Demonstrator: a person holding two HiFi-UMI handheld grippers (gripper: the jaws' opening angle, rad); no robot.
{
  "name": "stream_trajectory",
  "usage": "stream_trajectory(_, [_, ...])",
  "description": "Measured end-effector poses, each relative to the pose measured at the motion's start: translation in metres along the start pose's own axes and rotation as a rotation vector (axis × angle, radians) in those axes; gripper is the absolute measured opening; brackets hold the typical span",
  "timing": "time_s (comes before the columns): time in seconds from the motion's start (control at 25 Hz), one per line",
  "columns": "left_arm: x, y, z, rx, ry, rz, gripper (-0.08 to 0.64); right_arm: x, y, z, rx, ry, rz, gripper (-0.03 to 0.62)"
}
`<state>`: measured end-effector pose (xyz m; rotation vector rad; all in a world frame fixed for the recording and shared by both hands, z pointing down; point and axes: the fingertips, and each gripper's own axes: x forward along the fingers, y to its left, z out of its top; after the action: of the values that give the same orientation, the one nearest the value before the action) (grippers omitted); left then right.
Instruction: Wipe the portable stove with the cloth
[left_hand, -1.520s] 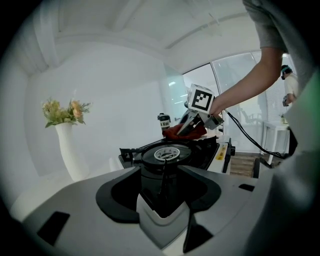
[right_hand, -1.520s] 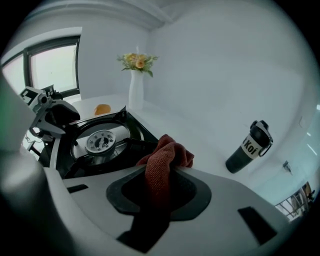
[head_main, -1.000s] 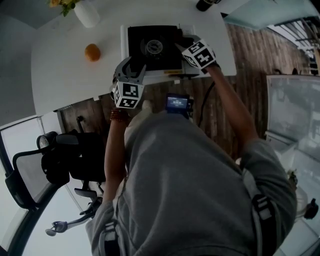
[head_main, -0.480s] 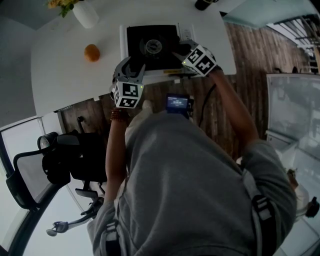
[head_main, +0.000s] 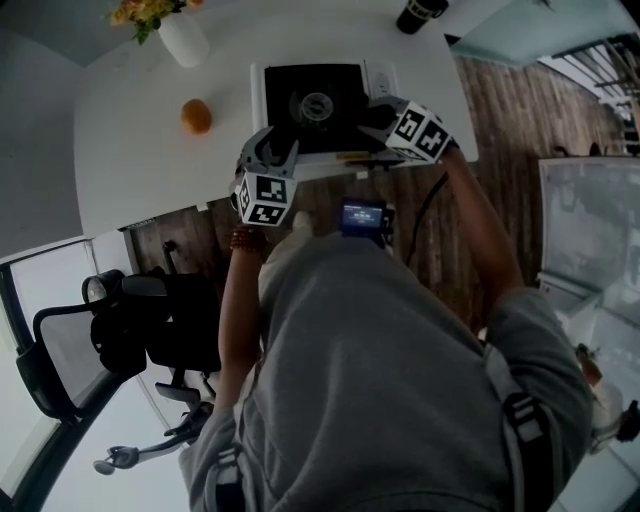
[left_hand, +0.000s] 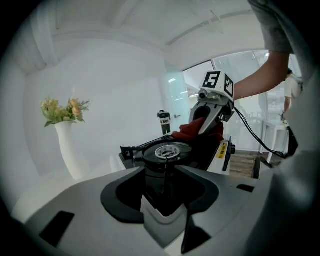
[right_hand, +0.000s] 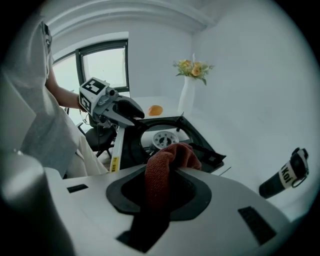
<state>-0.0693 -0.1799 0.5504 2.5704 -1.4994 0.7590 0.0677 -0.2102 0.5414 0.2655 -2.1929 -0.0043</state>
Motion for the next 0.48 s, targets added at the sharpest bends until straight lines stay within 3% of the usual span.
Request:
stream_trajectory(0.08, [0.0,0.0,0.001,0.005,-0.011,-0.002,0.202,-0.016,-0.018,0.015,0.01,-0.073,-0.057,0.106])
stream_trajectory(0.2, [0.0,-0.001,0.001,0.012,-0.031,0.004,0.202,-0.038,-0.067,0.038,0.118,-0.18,-0.189,0.109])
stream_trajectory(0.32, [-0.001,-0.001,0.001,0.015,-0.037,0.004,0.202,-0.039,-0.113,0.048,0.213,-0.184,-0.253,0.11])
stream_trajectory(0.48, [-0.001,-0.002,0.001,0.021,-0.039,-0.018,0.202,-0.013,-0.144,0.051,0.251,-0.125,-0.27,0.112])
